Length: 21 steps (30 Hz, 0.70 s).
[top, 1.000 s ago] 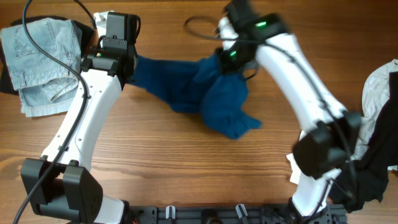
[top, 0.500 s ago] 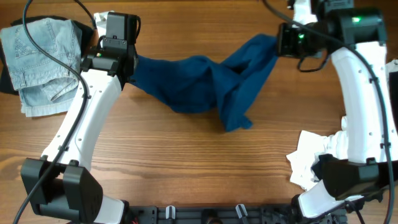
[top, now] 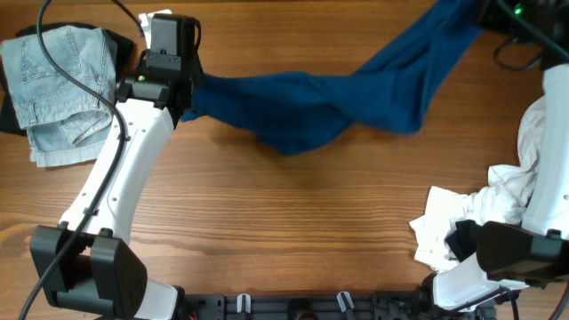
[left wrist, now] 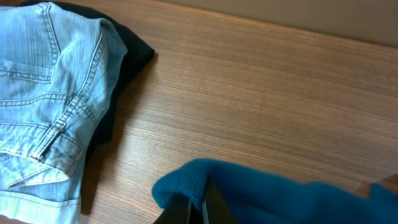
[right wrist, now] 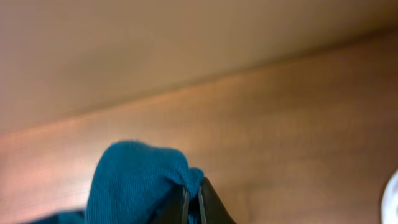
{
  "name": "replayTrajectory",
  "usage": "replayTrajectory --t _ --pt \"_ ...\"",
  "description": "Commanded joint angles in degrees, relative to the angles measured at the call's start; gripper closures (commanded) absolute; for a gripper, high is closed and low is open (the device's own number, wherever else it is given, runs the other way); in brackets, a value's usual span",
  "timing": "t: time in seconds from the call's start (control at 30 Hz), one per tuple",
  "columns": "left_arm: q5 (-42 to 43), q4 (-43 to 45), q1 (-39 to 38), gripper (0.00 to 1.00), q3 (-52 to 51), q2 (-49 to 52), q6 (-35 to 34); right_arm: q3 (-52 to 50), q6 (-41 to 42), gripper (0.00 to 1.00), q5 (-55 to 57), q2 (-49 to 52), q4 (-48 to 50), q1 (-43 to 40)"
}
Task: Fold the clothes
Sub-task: 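Pull the shirt toward the upper right with the right gripper, stretching it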
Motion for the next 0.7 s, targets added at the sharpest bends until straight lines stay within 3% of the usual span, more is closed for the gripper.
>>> replayTrajectory --t 0.0,0.27,0.67 --pt "0.33 0.76 0.02 0.96 0.74 -0.11 -0.52 3.43 -2.16 0.96 1.42 -0.63 4.09 -1.53" --pt "0.31 2.43 0.02 0.96 0.74 -0.11 -0.5 3.93 -2.82 0.96 -3.63 -2.03 19.67 -1.64" --pt "0.31 5.49 0.02 0.96 0.74 -0.11 -0.5 8.24 -1.75 0.96 -3.72 -2.05 26.4 -1.88"
